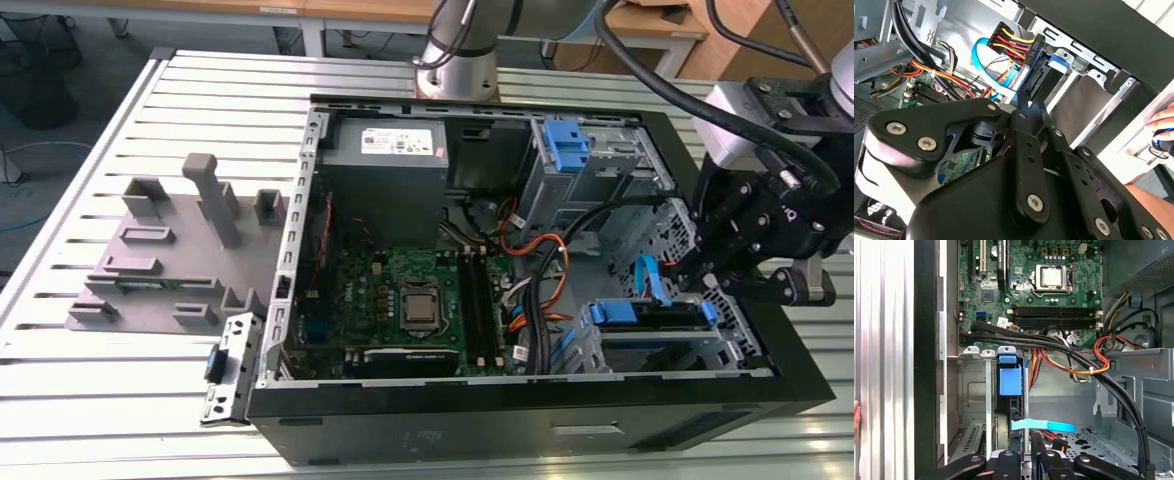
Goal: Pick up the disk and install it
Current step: 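Insert the second disk wire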
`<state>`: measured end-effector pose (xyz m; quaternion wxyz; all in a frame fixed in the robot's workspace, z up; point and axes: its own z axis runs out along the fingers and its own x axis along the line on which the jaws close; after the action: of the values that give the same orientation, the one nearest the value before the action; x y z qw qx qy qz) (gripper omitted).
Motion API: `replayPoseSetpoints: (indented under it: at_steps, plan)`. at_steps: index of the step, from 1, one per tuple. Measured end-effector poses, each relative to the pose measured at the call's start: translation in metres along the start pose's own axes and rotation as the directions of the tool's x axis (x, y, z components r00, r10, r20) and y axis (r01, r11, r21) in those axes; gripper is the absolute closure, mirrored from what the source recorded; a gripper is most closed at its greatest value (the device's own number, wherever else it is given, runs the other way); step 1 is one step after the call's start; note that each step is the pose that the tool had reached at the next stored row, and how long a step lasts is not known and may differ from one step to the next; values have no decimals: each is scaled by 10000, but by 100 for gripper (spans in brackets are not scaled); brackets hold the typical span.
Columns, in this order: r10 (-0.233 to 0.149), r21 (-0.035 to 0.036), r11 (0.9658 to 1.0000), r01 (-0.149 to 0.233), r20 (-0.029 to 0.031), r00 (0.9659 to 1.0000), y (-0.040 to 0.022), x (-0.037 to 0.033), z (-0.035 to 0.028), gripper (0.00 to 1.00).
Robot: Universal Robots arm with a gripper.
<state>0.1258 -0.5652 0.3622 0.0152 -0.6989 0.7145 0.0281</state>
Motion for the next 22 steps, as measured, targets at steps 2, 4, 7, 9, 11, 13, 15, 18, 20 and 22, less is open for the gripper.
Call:
replayPoseSetpoints:
  at_steps: [2, 4, 7, 9, 11, 13, 15, 18, 20, 22]
  plan:
    - [0, 0, 10000, 0, -2, 10000, 0, -2, 0, 76]
    - [1, 0, 10000, -1, -2, 10000, -2, -5, 3, 76]
    - [0, 0, 10000, 0, -1, 10000, -7, -7, 7, 76]
    - [-1, 0, 10000, 1, -1, 10000, -13, -9, 8, 76]
    - [0, 0, 10000, 0, -3, 10000, -20, -12, 8, 76]
    - [0, 0, 10000, 0, -3, 10000, -32, -15, 8, 76]
    - [0, 0, 10000, 0, -2, 10000, -45, -18, 10, 76]
    - [0, 0, 10000, 0, 0, 10000, -70, -24, 12, 76]
    - [0, 0, 10000, 0, -1, 10000, -86, -34, 13, 76]
    - [0, 0, 10000, 0, -1, 10000, -100, -45, 14, 76]
